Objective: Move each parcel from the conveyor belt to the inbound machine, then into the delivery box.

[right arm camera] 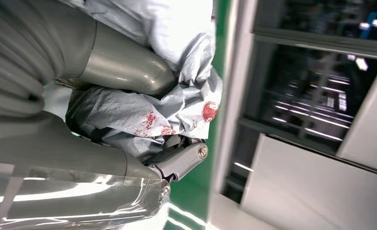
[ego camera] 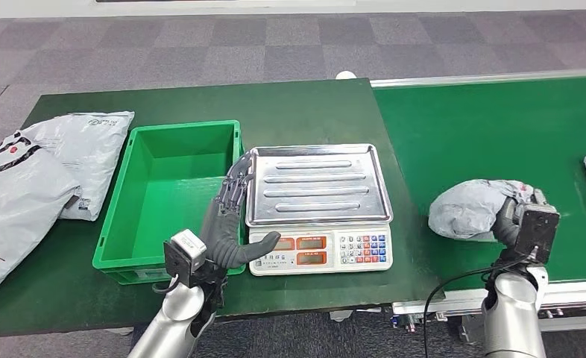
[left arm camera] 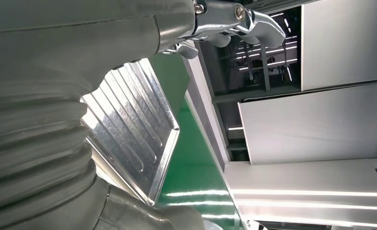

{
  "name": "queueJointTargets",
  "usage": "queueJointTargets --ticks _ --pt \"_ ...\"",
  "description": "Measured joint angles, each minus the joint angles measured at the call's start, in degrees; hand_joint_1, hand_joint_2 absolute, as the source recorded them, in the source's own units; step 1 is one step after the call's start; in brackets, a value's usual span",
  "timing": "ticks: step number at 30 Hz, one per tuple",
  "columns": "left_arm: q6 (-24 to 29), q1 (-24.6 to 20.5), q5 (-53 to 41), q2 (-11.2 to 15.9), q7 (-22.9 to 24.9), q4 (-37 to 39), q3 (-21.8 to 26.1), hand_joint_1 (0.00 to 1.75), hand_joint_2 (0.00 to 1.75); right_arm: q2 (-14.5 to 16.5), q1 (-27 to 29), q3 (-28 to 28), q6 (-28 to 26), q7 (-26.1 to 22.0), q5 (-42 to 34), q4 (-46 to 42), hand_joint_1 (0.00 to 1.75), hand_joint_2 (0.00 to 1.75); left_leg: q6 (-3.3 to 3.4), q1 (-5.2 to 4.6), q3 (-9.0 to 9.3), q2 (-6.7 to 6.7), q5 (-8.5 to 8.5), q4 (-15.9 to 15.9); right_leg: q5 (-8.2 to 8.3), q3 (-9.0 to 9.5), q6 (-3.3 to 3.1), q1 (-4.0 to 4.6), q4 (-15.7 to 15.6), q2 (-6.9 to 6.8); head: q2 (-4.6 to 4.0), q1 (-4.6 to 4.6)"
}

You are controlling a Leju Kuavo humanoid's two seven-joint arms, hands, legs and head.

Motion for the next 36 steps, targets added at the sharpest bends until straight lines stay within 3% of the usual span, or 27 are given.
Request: queueJointTargets --ticks 10,15,18,24,30,36 --pt "-0.67 -0.04 0.14 -0.08 -0.2 0.03 0.0 0.0 1.75 5.47 7.65 -0.03 -8.35 -8.01 -3.13 -18.59 1.75 1.75 -0.05 0.01 0.01 -0.01 -0.05 -0.01 -0.07 -0.03 -0.05 0.01 0.0 -0.02 0.01 0.0" --pt "-1.13 -1.17 0.93 -0.2 -0.85 0.76 0.01 0.0 1.75 7.29 10.17 -0.02 -16.97 -11.51 -2.19 -25.92 1.75 1.75 -0.05 0.01 -0.03 -0.06 -0.05 -0.01 -0.08 -0.01 -0.05 0.02 0.0 -0.09 0.0 0.0" --pt "-1.15 -2.9 2.61 -0.21 -2.08 1.78 0.17 0.0 1.75 7.33 9.49 0.11 -16.74 -11.17 -0.74 -27.61 1.75 1.75 -0.05 -0.01 -0.1 0.02 -0.05 -0.03 -0.04 -0.02 -0.04 -0.01 0.02 0.01 0.0 0.01" --pt "-2.36 -5.57 4.82 -0.94 -2.8 3.27 0.5 0.0 1.75 3.31 -4.65 4.11 -12.39 -4.43 11.3 -19.56 1.75 1.75 0.02 -0.07 -0.1 0.42 0.16 -0.01 0.33 -0.18 0.01 -0.07 0.03 0.42 0.01 0.0" --pt "-2.4 -5.84 5.1 -1.12 -2.8 3.54 0.5 0.0 1.75 2.35 -8.3 6.11 -11.75 -3.2 13.55 -16.45 1.75 1.75 0.02 -0.08 -0.09 0.45 0.25 -0.01 0.42 -0.21 0.01 -0.07 0.03 0.46 0.01 0.0" --pt "-2.13 -6.12 6.2 -1.49 -2.84 4.93 0.5 0.0 1.75 -1.68 -26.19 21.56 -9.15 2.03 22.18 2.28 1.75 1.75 -0.06 -0.01 -0.44 -0.18 0.58 -0.04 0.51 -0.37 0.0 0.0 0.1 -0.09 0.01 0.01"
